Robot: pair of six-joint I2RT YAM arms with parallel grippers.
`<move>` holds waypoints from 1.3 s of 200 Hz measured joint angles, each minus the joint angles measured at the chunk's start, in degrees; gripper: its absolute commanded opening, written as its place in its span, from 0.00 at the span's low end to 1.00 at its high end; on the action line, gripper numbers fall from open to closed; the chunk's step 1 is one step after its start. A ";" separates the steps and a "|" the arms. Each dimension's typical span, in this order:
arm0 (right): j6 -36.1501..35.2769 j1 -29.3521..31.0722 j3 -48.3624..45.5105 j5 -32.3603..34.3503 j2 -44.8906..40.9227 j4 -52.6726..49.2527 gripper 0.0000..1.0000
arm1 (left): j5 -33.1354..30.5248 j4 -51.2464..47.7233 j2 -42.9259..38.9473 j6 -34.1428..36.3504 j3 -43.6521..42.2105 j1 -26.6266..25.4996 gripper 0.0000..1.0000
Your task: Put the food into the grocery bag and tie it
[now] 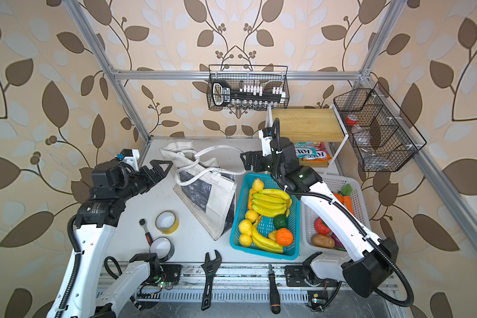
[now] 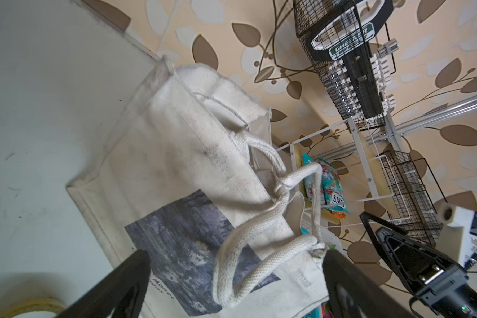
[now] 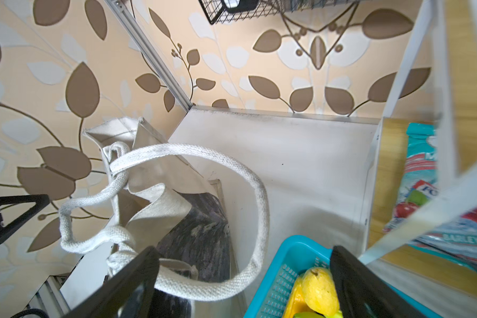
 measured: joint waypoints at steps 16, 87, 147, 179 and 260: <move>-0.85 -1.14 -0.26 0.63 -2.38 -0.55 0.98 | -3.85 -0.28 -0.39 1.05 0.76 0.00 0.99; -4.17 -13.81 -17.49 4.90 -22.75 0.92 1.00 | -24.11 6.45 -6.56 4.76 -12.11 0.00 0.99; -6.80 -21.97 -32.20 8.04 -27.21 3.10 1.00 | -37.68 13.88 -8.83 8.35 -22.67 0.00 0.99; -7.26 -25.00 -39.54 9.68 -29.09 8.87 1.00 | -41.53 18.51 -9.38 8.68 -29.75 -0.26 0.99; -10.27 -28.79 -56.00 10.75 -28.06 30.45 1.00 | -49.29 37.66 -1.49 18.75 -40.09 -11.26 0.98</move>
